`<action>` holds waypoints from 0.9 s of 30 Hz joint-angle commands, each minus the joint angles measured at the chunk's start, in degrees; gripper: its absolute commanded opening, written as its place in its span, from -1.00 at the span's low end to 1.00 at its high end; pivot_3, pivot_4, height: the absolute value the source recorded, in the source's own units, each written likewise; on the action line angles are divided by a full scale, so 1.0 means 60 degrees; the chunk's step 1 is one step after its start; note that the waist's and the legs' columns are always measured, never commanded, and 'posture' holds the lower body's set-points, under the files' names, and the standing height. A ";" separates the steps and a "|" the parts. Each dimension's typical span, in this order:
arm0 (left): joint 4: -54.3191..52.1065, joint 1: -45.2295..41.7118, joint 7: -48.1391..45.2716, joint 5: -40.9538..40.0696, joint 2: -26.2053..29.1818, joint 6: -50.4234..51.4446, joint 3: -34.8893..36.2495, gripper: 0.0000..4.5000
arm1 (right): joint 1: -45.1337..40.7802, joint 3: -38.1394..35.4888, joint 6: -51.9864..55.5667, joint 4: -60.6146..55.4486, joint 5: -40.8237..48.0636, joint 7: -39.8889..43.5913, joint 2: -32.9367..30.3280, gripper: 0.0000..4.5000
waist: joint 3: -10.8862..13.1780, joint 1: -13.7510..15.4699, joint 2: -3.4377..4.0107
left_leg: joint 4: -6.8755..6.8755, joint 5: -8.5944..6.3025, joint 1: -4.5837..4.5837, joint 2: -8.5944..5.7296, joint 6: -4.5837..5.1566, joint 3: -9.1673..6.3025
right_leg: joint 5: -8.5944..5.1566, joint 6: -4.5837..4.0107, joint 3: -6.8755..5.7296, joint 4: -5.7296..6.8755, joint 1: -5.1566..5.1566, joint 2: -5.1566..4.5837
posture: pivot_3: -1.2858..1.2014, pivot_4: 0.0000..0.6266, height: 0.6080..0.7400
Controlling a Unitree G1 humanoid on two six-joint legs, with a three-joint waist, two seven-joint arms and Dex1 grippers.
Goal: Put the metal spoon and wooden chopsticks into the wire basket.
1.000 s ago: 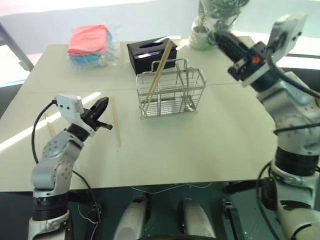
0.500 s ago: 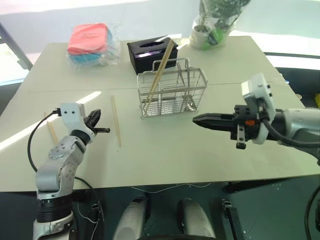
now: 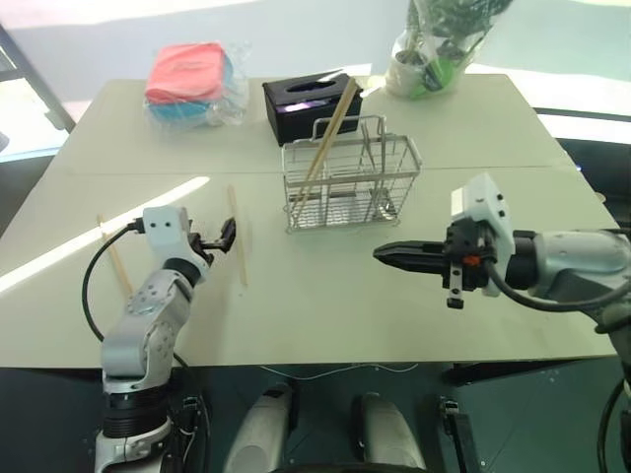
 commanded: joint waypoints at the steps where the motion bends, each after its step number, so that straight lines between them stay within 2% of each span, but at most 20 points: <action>1: 0.0209 -0.0484 0.0155 0.0497 -0.0031 -0.0038 -0.0381 0.94 | -0.0065 -0.0015 -0.0242 -0.0178 -0.0134 -0.0034 0.0137 -1.00 | 0.0000 0.0002 -0.0002 | 0.0000 0.0000 0.0000 0.0000 0.0000 -0.0002 | 0.0002 0.0002 -0.0003 0.0000 0.0000 0.0000 | 0.03 -0.52 1.00; 8: 0.1175 -0.1708 0.0904 0.1421 -0.0122 0.0923 -0.0734 0.94 | -0.0062 0.0132 -0.0419 -0.0082 -0.0507 -0.0084 0.0387 -1.00 | 0.0001 -0.0014 -0.0004 | 0.0004 0.0008 -0.0001 0.0000 0.0012 -0.0005 | 0.0014 0.0019 -0.0006 0.0000 -0.0001 0.0015 | 0.03 -0.52 1.00; 13: 0.1906 -0.2595 0.1844 0.1750 -0.0584 0.1853 -0.0239 0.94 | -0.0027 0.0140 -0.0524 -0.0072 -0.0679 -0.0174 0.0567 -1.00 | 0.0001 -0.0009 -0.0004 | 0.0011 0.0008 -0.0001 0.0002 0.0012 -0.0011 | 0.0033 0.0054 -0.0005 0.0002 -0.0001 0.0033 | 0.03 -0.52 1.00; 27: 0.3816 -0.3373 0.2809 0.1749 -0.1926 0.1874 0.0657 0.94 | 0.0017 0.0142 -0.0649 -0.0060 -0.1015 -0.0322 0.0890 -1.00 | 0.0002 -0.0006 -0.0007 | 0.0084 0.0005 -0.0011 0.0000 0.0014 -0.0020 | 0.0053 0.0089 -0.0009 0.0007 0.0024 0.0042 | 0.03 -0.52 1.00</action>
